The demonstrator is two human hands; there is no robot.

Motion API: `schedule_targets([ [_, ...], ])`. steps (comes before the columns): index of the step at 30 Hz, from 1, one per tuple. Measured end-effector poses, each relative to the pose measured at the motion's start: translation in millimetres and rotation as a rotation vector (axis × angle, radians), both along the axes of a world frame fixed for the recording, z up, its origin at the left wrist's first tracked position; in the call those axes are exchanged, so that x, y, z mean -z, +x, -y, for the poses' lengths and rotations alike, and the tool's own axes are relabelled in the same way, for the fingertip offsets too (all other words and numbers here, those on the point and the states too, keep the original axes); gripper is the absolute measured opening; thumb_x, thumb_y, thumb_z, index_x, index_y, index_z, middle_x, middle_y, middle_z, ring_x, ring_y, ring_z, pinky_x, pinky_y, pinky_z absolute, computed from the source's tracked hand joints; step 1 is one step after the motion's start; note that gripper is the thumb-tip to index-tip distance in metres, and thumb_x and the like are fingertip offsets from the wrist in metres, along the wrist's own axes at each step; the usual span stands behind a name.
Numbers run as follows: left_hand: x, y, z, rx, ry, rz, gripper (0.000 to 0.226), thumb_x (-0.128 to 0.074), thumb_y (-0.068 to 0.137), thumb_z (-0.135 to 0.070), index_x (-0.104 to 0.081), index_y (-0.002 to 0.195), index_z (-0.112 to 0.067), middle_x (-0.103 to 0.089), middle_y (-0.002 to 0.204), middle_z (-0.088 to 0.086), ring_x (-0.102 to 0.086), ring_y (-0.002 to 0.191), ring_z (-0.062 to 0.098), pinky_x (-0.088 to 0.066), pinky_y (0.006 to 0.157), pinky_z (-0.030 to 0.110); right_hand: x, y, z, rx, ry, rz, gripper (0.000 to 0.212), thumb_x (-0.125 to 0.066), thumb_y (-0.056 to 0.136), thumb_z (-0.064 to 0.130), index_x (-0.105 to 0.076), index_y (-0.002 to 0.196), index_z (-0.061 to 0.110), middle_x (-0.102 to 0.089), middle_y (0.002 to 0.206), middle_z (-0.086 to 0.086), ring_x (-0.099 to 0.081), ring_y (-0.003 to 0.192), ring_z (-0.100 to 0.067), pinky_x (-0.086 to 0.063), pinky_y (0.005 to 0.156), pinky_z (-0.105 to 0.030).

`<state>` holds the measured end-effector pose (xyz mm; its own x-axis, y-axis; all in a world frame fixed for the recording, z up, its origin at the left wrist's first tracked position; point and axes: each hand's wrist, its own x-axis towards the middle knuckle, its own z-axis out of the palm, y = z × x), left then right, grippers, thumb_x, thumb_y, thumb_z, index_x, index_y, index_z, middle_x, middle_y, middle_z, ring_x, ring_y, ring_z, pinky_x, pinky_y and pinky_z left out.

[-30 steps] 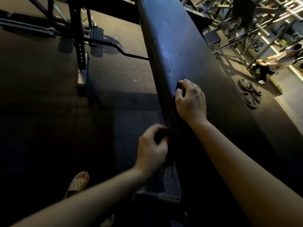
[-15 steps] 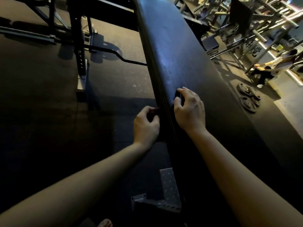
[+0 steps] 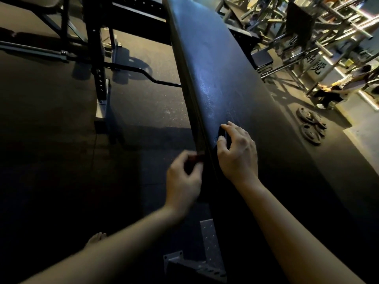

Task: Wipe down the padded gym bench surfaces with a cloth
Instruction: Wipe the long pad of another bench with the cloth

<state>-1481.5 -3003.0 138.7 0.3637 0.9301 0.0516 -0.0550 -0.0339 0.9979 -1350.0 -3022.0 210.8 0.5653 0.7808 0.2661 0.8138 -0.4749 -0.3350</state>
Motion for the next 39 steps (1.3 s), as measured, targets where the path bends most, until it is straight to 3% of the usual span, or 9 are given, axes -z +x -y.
schedule_targets([
  [9, -11, 39, -112, 0.014, -0.079, -0.009, 0.015, -0.066, 0.094, -0.003, -0.07, 0.093, -0.017, -0.069, 0.077, -0.008, -0.062, 0.059, -0.006, -0.05, 0.059, 0.016, 0, 0, 0, 0.003, 0.012, -0.007, 0.052, -0.044, 0.09, 0.038, -0.063, 0.135, 0.018, -0.056, 0.147, -0.001, -0.046, 0.139, -0.016, -0.032, 0.115, -0.036],
  [14, -18, 18, -139, 0.166, -0.328, 0.237, 0.015, -0.062, 0.098, 0.0, -0.069, 0.098, -0.013, -0.074, 0.074, -0.006, -0.068, 0.063, 0.005, -0.057, 0.058, 0.022, 1, 1, 0, 0.0, 0.013, -0.012, 0.053, -0.044, 0.09, 0.038, -0.064, 0.134, 0.017, -0.057, 0.146, -0.001, -0.046, 0.138, -0.015, -0.031, 0.113, -0.033],
  [17, -26, 20, -162, 0.235, -0.345, 0.355, 0.012, -0.061, 0.099, -0.005, -0.069, 0.104, -0.011, -0.075, 0.085, -0.003, -0.07, 0.074, 0.007, -0.058, 0.071, 0.021, 0, 1, 0, -0.001, 0.014, -0.017, 0.053, -0.045, 0.089, 0.038, -0.064, 0.134, 0.018, -0.057, 0.146, 0.0, -0.046, 0.138, -0.015, -0.031, 0.113, -0.032],
  [20, -19, 28, -161, 0.29, -0.225, 0.242, 0.022, -0.068, 0.097, -0.007, -0.067, 0.118, -0.005, -0.071, 0.096, 0.005, -0.068, 0.078, 0.006, -0.055, 0.072, 0.019, -1, 0, 0, 0.002, 0.02, -0.026, 0.053, -0.045, 0.089, 0.038, -0.064, 0.134, 0.017, -0.057, 0.145, -0.001, -0.046, 0.138, -0.015, -0.032, 0.114, -0.034],
  [24, -14, 31, -151, 0.04, -0.191, 0.093, 0.046, -0.082, 0.086, -0.022, -0.05, 0.118, -0.014, -0.055, 0.097, 0.002, -0.059, 0.075, 0.008, -0.049, 0.055, 0.015, -1, 0, 1, 0.0, 0.029, -0.031, 0.049, -0.048, 0.091, 0.036, -0.064, 0.133, 0.018, -0.057, 0.145, 0.0, -0.046, 0.138, -0.015, -0.032, 0.115, -0.037],
  [28, -12, 37, -145, -0.055, -0.076, 0.066, 0.025, -0.08, 0.09, -0.024, -0.055, 0.093, -0.021, -0.062, 0.086, 0.001, -0.065, 0.066, 0.006, -0.055, 0.05, 0.028, -1, 0, 1, 0.005, 0.024, -0.026, 0.048, -0.048, 0.092, 0.036, -0.064, 0.134, 0.018, -0.057, 0.146, 0.0, -0.045, 0.139, -0.014, -0.031, 0.114, -0.034],
  [31, -14, 40, -140, -0.06, -0.021, 0.065, 0.008, -0.071, 0.095, -0.023, -0.064, 0.1, -0.024, -0.067, 0.087, -0.004, -0.068, 0.071, 0.008, -0.061, 0.059, 0.038, -3, -1, 1, 0.004, 0.028, -0.03, 0.051, -0.047, 0.09, 0.037, -0.064, 0.134, 0.018, -0.057, 0.146, 0.0, -0.046, 0.139, -0.015, -0.032, 0.114, -0.035],
  [35, -16, 41, -137, 0.033, -0.032, 0.047, 0.028, -0.082, 0.086, -0.026, -0.068, 0.11, -0.024, -0.069, 0.098, -0.003, -0.071, 0.085, 0.014, -0.061, 0.06, 0.031, -2, 1, 1, 0.003, 0.025, -0.014, 0.041, -0.055, 0.096, 0.028, -0.063, 0.134, 0.018, -0.056, 0.147, -0.001, -0.045, 0.139, -0.015, -0.03, 0.115, -0.035],
  [39, -17, 36, -140, 0.071, -0.077, 0.06, 0.02, -0.076, 0.089, -0.008, -0.069, 0.107, -0.015, -0.067, 0.088, 0.001, -0.066, 0.066, 0.003, -0.053, 0.05, 0.021, -2, 0, 1, 0.017, 0.019, -0.008, 0.039, -0.057, 0.097, 0.026, -0.063, 0.135, 0.019, -0.055, 0.147, 0.001, -0.043, 0.14, -0.014, -0.029, 0.114, -0.032],
])
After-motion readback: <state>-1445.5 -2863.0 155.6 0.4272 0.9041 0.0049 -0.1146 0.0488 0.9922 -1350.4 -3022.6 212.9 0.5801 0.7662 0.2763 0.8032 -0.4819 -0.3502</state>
